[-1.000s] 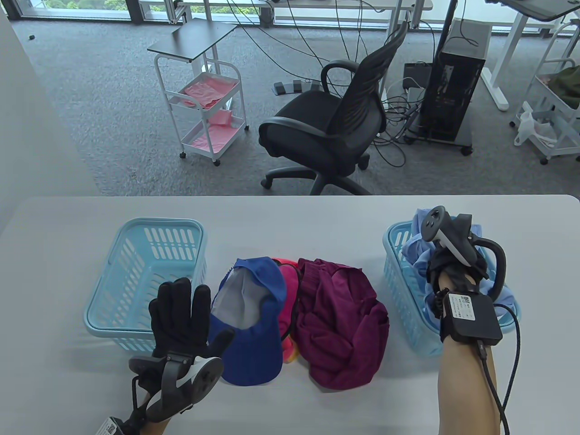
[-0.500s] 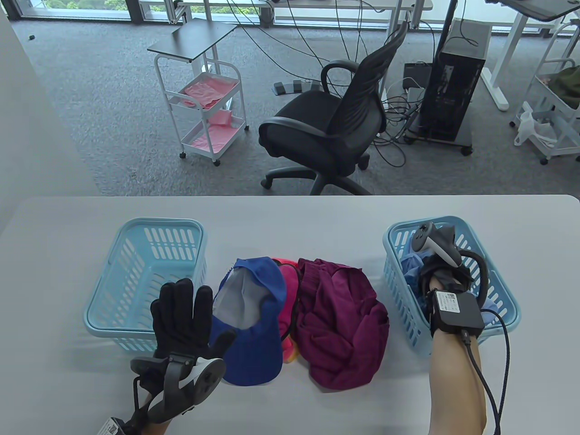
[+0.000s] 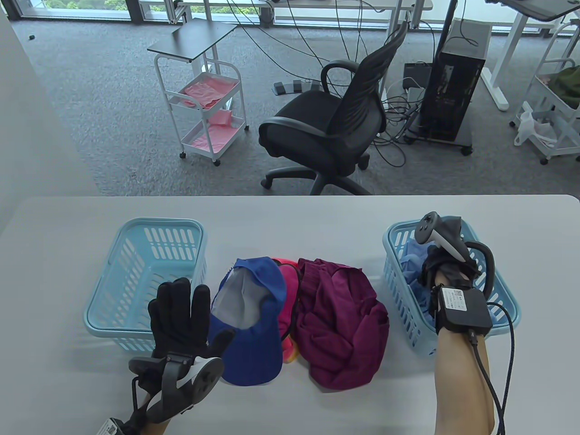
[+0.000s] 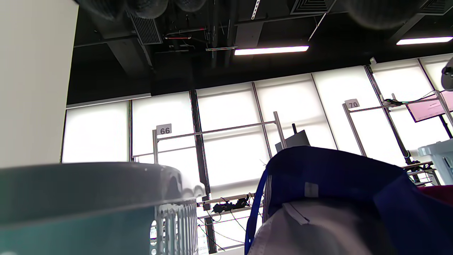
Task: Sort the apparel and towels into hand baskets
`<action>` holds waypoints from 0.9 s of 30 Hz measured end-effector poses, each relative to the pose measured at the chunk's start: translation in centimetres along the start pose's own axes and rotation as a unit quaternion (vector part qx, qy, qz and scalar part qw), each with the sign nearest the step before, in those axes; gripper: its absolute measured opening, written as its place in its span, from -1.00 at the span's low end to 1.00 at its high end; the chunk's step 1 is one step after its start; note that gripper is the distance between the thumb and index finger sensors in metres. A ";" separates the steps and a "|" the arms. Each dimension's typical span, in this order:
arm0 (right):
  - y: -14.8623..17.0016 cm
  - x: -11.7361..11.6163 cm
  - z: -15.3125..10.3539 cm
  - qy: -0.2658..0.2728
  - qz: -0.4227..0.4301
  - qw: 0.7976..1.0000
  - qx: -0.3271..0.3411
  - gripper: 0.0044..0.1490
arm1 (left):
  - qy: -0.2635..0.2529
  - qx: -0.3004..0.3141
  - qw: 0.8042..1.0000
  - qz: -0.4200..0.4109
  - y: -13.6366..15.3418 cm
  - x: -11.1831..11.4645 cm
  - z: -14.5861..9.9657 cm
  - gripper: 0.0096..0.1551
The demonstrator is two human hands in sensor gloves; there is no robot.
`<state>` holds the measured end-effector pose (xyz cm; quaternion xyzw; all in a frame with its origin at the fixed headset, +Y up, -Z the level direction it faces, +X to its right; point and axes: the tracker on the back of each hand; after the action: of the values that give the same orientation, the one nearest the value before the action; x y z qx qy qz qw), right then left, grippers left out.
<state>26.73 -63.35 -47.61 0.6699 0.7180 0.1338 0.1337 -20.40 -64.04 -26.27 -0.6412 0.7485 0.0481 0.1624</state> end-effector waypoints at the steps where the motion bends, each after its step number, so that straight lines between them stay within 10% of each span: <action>1: 0.1 0.8 -0.2 0.013 0.009 1.000 -0.003 0.00 | 0.000 -0.001 1.000 0.000 0.0 0.0 0.0 0.20; 15: -2.1 11.4 -8.4 0.196 0.128 0.971 0.039 -0.07 | 0.021 -0.009 1.000 -0.010 0.7 0.6 0.5 0.20; 27: -6.9 11.8 -16.5 0.250 0.161 0.949 0.108 -0.04 | 0.030 -0.001 0.999 -0.025 0.8 0.6 0.6 0.20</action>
<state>13.45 -52.20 -35.04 0.7324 0.6208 0.2383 -0.1464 -21.19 -64.35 -27.11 -0.6612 0.7364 0.0260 0.1405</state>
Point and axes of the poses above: the tracker on the back of each hand, its own y axis roughly to the little-finger side, its own z axis roughly from the wrist to the fingertips, x = y × z, and after that the axes turned 15 degrees about y, right-handed
